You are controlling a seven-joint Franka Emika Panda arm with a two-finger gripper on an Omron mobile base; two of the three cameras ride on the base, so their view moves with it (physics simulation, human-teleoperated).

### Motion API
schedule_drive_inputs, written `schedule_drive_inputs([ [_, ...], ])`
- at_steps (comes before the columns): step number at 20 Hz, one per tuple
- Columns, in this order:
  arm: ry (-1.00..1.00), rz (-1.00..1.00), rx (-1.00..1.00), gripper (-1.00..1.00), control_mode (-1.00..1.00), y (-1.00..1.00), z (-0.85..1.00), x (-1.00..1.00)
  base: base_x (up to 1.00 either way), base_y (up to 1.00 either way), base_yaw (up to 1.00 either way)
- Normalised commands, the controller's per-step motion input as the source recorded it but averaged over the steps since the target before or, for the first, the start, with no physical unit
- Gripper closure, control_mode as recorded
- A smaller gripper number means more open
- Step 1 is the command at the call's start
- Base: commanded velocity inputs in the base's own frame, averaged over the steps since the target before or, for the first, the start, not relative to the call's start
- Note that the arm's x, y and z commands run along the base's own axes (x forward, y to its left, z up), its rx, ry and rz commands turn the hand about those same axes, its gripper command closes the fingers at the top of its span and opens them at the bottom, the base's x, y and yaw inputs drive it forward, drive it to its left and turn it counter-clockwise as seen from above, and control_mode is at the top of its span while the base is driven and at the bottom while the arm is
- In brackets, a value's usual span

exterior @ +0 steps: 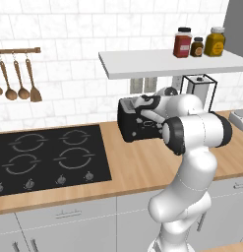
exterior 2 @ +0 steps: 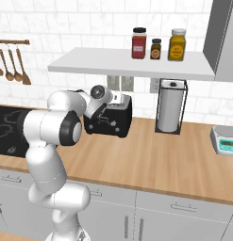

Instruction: Start the toaster. Once the lever pops up, take the bread to the plate on the dining counter.

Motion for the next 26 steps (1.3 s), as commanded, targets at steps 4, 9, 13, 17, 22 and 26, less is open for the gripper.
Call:
schedule_drive_inputs([
  [4,0.00,0.00,0.00,-1.00,-1.00,0.00,0.00,0.00,0.00,0.00,0.00],
  [9,0.00,0.00,0.00,-1.00,-1.00,0.00,0.00,0.00,0.00,0.00,0.00],
  [13,0.00,0.00,0.00,-1.00,-1.00,0.00,0.00,0.00,0.00,0.00,0.00],
  [17,0.00,0.00,0.00,-1.00,-1.00,0.00,0.00,0.00,0.00,0.00,0.00],
  [22,0.00,0.00,0.00,-1.00,-1.00,0.00,0.00,0.00,0.00,0.00,0.00],
  [26,0.00,0.00,0.00,-1.00,-1.00,0.00,0.00,0.00,0.00,0.00,0.00],
])
